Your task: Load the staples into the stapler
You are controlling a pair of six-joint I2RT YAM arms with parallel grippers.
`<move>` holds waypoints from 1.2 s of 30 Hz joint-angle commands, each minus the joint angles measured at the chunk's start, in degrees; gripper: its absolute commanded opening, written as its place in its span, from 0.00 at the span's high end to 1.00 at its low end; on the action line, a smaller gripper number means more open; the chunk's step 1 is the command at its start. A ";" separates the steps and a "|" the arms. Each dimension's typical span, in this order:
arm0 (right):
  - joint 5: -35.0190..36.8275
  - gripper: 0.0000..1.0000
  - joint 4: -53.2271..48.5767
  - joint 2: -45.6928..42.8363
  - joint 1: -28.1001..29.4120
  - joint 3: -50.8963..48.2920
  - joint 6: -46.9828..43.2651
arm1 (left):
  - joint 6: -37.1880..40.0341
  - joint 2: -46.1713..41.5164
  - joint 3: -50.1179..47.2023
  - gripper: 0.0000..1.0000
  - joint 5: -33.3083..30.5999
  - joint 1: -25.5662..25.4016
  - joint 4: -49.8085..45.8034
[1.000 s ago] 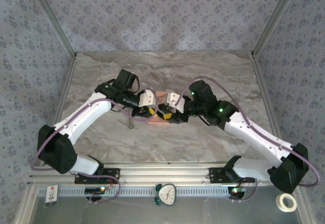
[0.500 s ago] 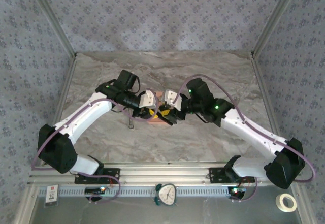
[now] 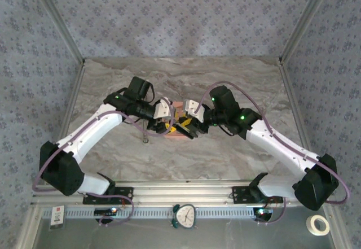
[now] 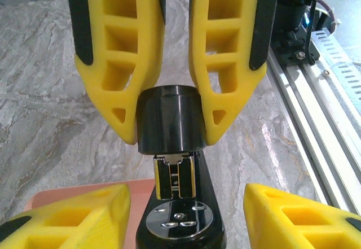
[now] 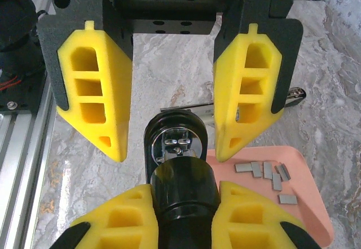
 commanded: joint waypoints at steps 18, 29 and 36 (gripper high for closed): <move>-4.25 0.94 3.52 -2.27 -0.11 1.60 -0.28 | 0.12 1.27 0.33 0.46 1.38 -1.04 0.43; -4.30 0.94 5.89 -6.60 -2.18 -2.48 1.71 | -0.59 0.92 0.42 0.96 0.61 -0.37 0.19; -6.63 0.94 9.55 -13.78 -9.15 -10.99 6.69 | -3.30 -1.86 -0.27 1.00 6.11 3.78 2.48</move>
